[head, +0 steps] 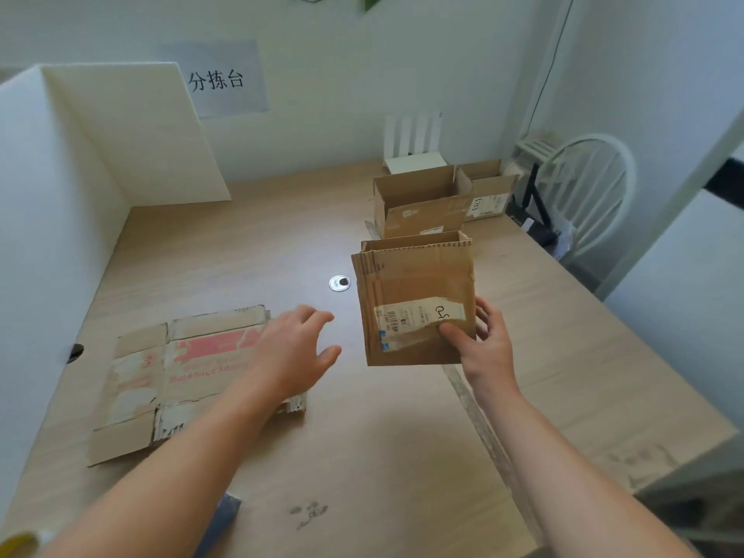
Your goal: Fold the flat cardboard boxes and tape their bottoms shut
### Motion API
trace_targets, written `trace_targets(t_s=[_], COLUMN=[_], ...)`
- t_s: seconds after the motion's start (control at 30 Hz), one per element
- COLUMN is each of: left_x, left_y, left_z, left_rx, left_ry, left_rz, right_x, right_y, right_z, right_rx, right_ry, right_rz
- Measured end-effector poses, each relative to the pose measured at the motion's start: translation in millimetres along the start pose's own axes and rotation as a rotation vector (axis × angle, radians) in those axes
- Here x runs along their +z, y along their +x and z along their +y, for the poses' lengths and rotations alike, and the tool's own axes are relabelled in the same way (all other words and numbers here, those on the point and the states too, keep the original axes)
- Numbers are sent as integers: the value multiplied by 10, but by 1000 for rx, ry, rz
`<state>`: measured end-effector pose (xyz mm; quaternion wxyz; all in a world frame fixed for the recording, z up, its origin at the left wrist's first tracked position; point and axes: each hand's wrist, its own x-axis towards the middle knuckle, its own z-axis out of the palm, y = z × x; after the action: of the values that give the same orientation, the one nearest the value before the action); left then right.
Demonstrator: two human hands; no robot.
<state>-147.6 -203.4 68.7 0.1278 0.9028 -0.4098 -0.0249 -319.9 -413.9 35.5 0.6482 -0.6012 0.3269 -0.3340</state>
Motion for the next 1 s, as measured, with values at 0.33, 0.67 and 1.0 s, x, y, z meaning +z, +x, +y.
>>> trace_targets(t_s=[0.33, 0.67, 1.0], left_x=[259, 743, 1272], left_y=[1334, 2794, 3810], left_z=[905, 2056, 2410], left_rx=[153, 73, -12], left_ry=[299, 277, 231], left_rz=[-157, -164, -231], right_x=[-943, -1913, -2217], right_y=[1205, 2883, 4269], right_z=[-44, 89, 492], right_rx=[-11, 69, 127], right_ry=[-58, -141, -128], right_rz=[101, 79, -47])
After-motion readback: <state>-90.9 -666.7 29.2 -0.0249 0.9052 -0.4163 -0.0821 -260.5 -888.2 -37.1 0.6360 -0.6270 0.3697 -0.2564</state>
